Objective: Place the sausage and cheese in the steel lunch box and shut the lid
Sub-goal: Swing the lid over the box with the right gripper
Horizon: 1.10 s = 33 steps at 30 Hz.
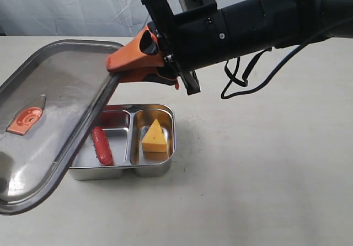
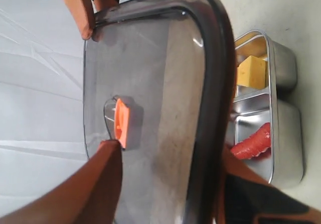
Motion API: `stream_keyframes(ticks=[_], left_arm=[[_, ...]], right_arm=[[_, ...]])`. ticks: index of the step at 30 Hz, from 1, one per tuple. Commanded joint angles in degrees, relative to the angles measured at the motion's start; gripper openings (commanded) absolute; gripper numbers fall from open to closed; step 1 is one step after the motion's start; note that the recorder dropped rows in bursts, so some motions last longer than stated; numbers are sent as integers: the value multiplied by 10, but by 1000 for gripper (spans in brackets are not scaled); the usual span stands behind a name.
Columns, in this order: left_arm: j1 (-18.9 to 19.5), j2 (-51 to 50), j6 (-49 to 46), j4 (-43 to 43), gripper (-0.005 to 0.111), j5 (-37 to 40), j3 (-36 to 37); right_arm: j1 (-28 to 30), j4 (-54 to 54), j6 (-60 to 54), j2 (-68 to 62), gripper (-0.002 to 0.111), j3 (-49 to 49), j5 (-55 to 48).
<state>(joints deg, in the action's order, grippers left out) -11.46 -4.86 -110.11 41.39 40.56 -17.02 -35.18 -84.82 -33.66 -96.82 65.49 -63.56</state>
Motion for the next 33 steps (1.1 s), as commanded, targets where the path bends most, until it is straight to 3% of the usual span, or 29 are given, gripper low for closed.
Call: stream_keyframes(ticks=[1,12,28,33], left_arm=[[-2,2,28,-15,49,-2,-1],[-2,2,114,-87,54,-23,-1],[-2,2,143,-132,54,-14,-1],[-2,2,241,-197,54,-41,-2]], right_arm=[[-2,-7,-24,6,-1,3,28],[-2,-27,-31,6,-1,3,45],[-1,-47,-34,28,-1,3,130],[-1,-42,-35,73,-1,-19,199]])
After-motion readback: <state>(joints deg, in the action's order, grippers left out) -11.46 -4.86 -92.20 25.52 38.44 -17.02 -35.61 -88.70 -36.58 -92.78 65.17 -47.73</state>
